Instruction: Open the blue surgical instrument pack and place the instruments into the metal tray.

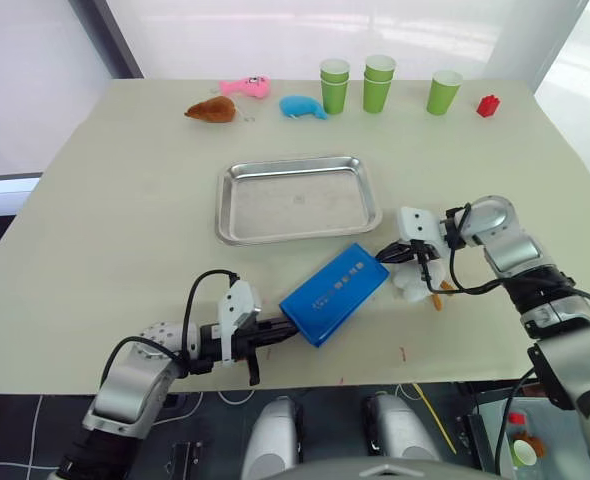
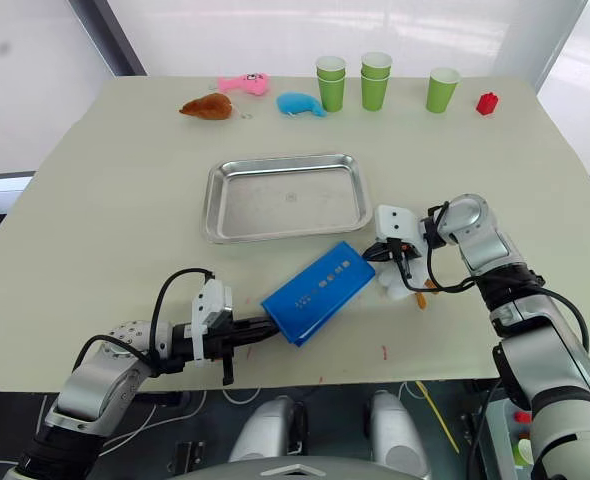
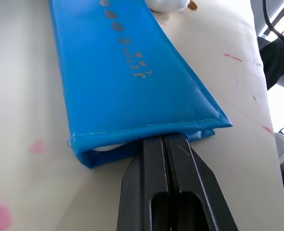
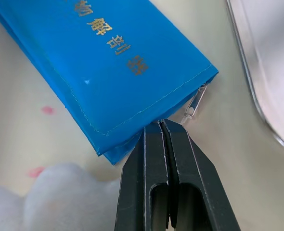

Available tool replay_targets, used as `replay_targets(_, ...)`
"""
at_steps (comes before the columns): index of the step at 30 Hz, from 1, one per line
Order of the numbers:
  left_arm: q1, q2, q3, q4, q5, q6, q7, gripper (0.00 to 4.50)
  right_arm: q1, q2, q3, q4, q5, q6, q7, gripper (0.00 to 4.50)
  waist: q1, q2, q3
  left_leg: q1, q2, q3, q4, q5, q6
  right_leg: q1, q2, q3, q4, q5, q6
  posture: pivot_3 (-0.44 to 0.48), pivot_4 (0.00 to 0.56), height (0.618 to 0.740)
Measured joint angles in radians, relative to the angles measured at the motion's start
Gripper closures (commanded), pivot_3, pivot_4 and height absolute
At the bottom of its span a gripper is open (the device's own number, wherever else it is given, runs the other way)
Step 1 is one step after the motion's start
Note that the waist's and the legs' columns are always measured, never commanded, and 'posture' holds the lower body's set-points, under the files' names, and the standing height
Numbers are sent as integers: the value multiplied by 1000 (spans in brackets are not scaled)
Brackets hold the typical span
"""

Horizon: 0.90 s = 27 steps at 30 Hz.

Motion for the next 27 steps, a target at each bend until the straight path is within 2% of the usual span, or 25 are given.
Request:
replay_targets(10, -35, 14, 73, 76, 12, -24, 20, 4475, 70, -12, -2, -139, 21, 73, 20, 4500, -2, 0, 0, 0, 0, -1, 0, 0, 0, 0, 0, 0, 1, 0, 0, 0, 150, 740)
replay_targets(16, -103, 3, 116, 161, 43, -51, 87, 4475, 132, -6, 8, -277, 46, 136, 22, 4500, 0, 0, 0, 0, 0, -1, 1, 0, 0, 0, 0, 0, 3, 0, 0, 0, 150, 740)
replay_targets(27, -112, 6, 140, 193, 61, -77, 98, 4475, 193, 5, 11, -390, 48, 187, -59, 4500, 0, 0, 0, 0, 0, -1, 1, 0, 0, 0, 1, -1, 3, 0, 0, 0, 150, 740)
